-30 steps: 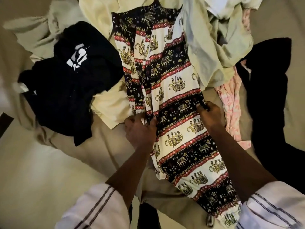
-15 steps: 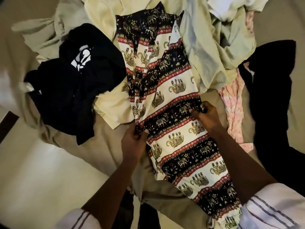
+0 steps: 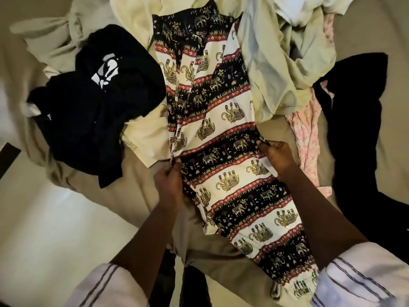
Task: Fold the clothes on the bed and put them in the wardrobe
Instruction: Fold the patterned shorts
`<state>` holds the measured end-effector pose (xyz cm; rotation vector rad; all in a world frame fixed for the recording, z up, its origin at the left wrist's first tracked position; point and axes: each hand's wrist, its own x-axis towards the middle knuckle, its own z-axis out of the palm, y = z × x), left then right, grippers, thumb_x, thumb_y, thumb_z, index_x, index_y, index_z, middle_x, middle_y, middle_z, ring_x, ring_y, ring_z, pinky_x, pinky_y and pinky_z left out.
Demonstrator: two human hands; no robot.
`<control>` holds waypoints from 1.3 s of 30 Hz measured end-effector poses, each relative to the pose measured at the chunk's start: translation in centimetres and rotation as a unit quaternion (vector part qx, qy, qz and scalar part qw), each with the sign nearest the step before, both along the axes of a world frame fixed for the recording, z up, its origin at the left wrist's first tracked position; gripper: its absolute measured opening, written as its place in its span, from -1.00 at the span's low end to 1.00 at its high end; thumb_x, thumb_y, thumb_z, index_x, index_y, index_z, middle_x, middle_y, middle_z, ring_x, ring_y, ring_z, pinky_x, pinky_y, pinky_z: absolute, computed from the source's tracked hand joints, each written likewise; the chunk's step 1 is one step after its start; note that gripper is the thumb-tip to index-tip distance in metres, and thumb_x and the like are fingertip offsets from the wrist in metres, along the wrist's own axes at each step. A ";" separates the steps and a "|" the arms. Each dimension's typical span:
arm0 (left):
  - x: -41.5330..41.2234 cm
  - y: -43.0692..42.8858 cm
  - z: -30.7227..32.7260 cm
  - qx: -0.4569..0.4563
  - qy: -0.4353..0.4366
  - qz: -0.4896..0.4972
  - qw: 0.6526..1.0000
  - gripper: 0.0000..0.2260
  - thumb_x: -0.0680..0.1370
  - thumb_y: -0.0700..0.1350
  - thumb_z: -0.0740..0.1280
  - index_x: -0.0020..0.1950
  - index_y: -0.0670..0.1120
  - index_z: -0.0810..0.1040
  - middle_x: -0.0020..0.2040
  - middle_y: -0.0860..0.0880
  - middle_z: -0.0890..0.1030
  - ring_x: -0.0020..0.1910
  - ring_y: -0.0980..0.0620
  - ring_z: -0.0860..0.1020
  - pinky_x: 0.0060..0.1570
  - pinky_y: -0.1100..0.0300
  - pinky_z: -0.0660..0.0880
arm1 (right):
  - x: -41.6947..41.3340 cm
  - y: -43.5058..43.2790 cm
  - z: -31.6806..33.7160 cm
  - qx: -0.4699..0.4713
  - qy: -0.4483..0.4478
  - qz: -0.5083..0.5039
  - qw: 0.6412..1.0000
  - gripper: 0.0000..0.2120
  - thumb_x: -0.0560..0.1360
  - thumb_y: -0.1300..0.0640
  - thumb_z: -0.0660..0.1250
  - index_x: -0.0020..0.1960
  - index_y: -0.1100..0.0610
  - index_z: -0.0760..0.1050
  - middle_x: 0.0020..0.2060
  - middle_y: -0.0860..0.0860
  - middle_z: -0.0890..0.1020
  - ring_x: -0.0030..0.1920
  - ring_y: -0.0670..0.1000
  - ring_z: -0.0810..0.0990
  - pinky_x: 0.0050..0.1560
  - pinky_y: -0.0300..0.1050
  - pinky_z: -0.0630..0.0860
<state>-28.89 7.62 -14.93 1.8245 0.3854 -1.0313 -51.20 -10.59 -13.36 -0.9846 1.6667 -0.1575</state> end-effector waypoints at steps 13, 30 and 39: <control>5.0 2.4 7.5 -0.032 0.139 -0.178 0.974 -0.83 0.59 -0.27 0.41 0.16 -0.26 0.65 0.18 -0.28 0.68 0.15 -0.21 0.65 0.25 -0.15 0.57 | -0.1 3.0 10.3 0.086 -0.146 -0.057 0.984 -0.80 0.47 0.17 0.53 -0.02 0.29 0.64 -0.04 0.24 0.74 -0.10 0.17 0.71 -0.13 -0.01 0.68; 1.8 -0.1 41.3 -0.307 -0.120 -0.209 0.921 -0.67 0.62 0.07 0.38 0.16 -0.19 0.67 0.05 -0.21 0.72 -0.03 -0.13 0.72 -0.04 -0.05 0.67 | -8.5 10.9 41.9 -0.291 -0.321 -0.217 0.875 -0.78 0.44 0.07 0.57 -0.08 0.23 0.71 -0.13 0.22 0.75 -0.11 0.21 0.73 -0.02 0.16 0.68; -3.7 -1.3 49.5 -0.376 -0.053 -0.310 0.871 -0.80 0.67 0.00 0.31 0.11 -0.11 0.62 -0.07 -0.06 0.75 -0.01 -0.02 0.69 0.14 -0.02 0.59 | -14.5 15.1 48.0 -0.297 -0.344 -0.272 0.848 -0.89 0.53 0.15 0.50 -0.10 0.18 0.64 -0.34 0.03 0.73 -0.37 0.00 0.70 -0.37 -0.16 0.61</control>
